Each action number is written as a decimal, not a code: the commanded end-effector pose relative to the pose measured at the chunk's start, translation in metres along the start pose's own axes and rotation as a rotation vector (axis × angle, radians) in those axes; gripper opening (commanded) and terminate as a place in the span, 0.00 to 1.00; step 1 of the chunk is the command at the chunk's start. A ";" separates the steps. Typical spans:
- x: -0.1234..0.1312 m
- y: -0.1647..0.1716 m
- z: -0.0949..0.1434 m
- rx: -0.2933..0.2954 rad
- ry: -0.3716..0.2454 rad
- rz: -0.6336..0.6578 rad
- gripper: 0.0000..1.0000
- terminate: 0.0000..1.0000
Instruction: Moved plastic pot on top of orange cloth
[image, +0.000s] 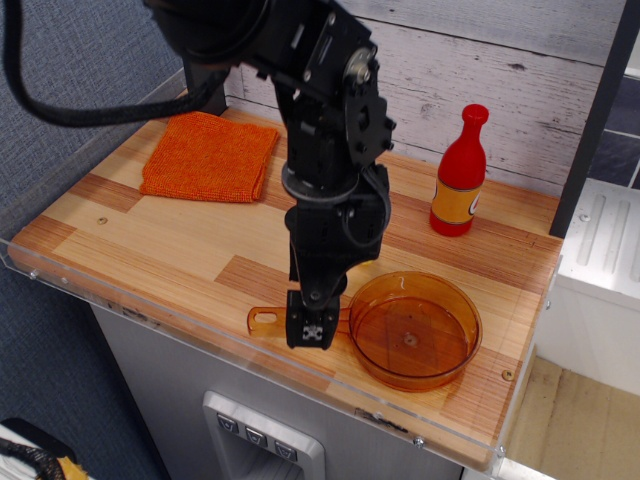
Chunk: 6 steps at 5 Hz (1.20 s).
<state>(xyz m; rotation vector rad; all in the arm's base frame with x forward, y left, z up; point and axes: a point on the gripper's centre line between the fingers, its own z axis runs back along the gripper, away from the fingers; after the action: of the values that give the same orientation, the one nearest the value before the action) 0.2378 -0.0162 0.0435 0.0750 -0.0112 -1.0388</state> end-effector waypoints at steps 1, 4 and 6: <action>-0.007 0.004 -0.009 0.037 -0.034 0.065 1.00 0.00; -0.001 0.010 -0.025 0.042 -0.030 0.125 1.00 0.00; -0.002 0.007 -0.024 0.038 -0.052 0.168 0.00 0.00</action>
<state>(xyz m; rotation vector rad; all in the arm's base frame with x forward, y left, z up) 0.2446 -0.0130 0.0127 0.0633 -0.0551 -0.8746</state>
